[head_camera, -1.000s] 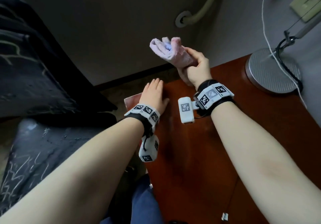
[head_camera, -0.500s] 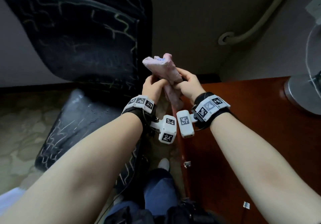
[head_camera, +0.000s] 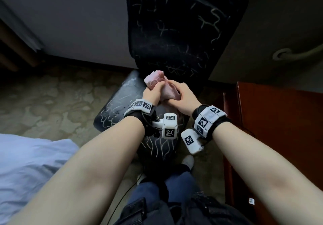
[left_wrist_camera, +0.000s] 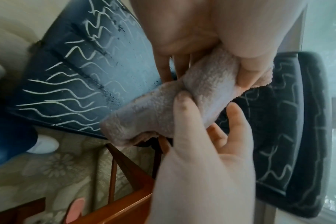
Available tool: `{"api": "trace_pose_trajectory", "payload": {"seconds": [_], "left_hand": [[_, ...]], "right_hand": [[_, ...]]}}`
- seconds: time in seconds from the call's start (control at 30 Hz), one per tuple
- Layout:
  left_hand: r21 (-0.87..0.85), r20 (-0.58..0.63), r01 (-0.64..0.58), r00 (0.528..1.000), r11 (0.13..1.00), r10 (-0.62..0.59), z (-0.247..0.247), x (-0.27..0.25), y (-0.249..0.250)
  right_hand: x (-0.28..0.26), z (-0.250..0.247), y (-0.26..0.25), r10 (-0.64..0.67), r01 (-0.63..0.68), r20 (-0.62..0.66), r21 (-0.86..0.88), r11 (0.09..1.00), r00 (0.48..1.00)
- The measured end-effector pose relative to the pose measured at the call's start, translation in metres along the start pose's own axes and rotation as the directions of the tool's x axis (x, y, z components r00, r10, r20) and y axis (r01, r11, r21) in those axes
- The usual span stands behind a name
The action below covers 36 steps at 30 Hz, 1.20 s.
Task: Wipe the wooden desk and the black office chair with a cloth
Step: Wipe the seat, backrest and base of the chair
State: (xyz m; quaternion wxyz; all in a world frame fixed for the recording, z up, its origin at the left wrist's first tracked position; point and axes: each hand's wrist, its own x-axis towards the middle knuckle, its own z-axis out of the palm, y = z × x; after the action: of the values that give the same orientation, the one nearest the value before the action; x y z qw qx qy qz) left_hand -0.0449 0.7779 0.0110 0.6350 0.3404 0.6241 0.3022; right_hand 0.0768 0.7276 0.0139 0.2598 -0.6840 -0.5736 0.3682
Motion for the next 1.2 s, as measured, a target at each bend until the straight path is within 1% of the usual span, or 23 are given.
{"api": "trace_pose_trajectory", "payload": {"seconds": [0.07, 0.13, 0.2, 0.27, 0.33, 0.4, 0.53, 0.57, 0.73, 0.83, 0.9, 0.97, 1.07, 1.13, 1.2], "left_hand": [[-0.013, -0.046, 0.024, 0.999, 1.000, -0.025, -0.020, -0.005, 0.001], [-0.055, -0.049, 0.050, 0.997, 0.997, -0.053, -0.036, -0.014, 0.003], [-0.108, 0.003, 0.084, 0.996, 0.991, -0.084, -0.047, -0.023, 0.005], [-0.159, 0.077, 0.138, 0.989, 0.978, -0.127, -0.054, -0.032, 0.006], [-0.256, 0.141, 0.191, 0.977, 0.948, -0.159, -0.059, -0.045, 0.006], [-0.336, 0.164, 0.216, 0.972, 0.917, -0.169, -0.063, -0.051, 0.003], [-0.333, 0.156, 0.215, 0.973, 0.918, -0.172, -0.073, -0.065, -0.002], [-0.325, 0.154, 0.216, 0.973, 0.921, -0.174, -0.076, -0.067, -0.004], [-0.235, 0.139, 0.174, 0.980, 0.956, -0.144, -0.097, -0.066, -0.007], [-0.187, 0.156, 0.167, 0.978, 0.968, -0.138, -0.118, -0.059, 0.004], [-0.128, 0.174, 0.211, 0.967, 0.969, -0.188, -0.135, -0.049, 0.013], [0.007, 0.155, 0.239, 0.959, 0.971, -0.237, -0.154, -0.031, 0.021], [0.259, 0.093, 0.180, 0.973, 0.949, -0.211, -0.186, 0.002, 0.032], [0.429, 0.121, 0.090, 0.980, 0.899, -0.156, -0.210, 0.026, 0.038], [0.522, 0.176, 0.027, 0.975, 0.853, -0.138, -0.236, 0.045, 0.046]], "right_hand": [[-0.005, 0.013, -0.008, -0.022, 0.024, 0.027, -0.070, 0.997, 0.999], [-0.008, 0.021, -0.020, -0.064, 0.067, 0.035, -0.103, 0.992, 0.997], [-0.007, 0.028, -0.031, -0.124, 0.128, 0.066, -0.064, 0.990, 0.990], [-0.007, 0.034, -0.040, -0.176, 0.175, 0.106, 0.021, 0.984, 0.979], [-0.005, 0.041, -0.045, -0.186, 0.176, 0.131, 0.086, 0.981, 0.974], [-0.006, 0.047, -0.048, -0.192, 0.178, 0.160, 0.100, 0.979, 0.968], [-0.012, 0.052, -0.050, -0.213, 0.176, 0.191, 0.195, 0.965, 0.958], [-0.013, 0.053, -0.050, -0.197, 0.153, 0.190, 0.222, 0.963, 0.962], [-0.014, 0.060, -0.050, -0.151, 0.071, 0.233, 0.318, 0.945, 0.961], [-0.003, 0.074, -0.064, -0.113, 0.042, 0.198, 0.331, 0.943, 0.974], [0.009, 0.085, -0.076, -0.097, 0.042, 0.161, 0.313, 0.949, 0.982], [0.024, 0.099, -0.090, -0.094, 0.060, 0.118, 0.264, 0.963, 0.989], [0.047, 0.127, -0.108, -0.085, 0.074, 0.049, 0.192, 0.979, 0.995], [0.060, 0.149, -0.120, -0.050, 0.049, 0.003, 0.181, 0.982, 0.999], [0.069, 0.169, -0.134, 0.002, 0.004, -0.037, 0.171, 0.985, 0.999]]}}
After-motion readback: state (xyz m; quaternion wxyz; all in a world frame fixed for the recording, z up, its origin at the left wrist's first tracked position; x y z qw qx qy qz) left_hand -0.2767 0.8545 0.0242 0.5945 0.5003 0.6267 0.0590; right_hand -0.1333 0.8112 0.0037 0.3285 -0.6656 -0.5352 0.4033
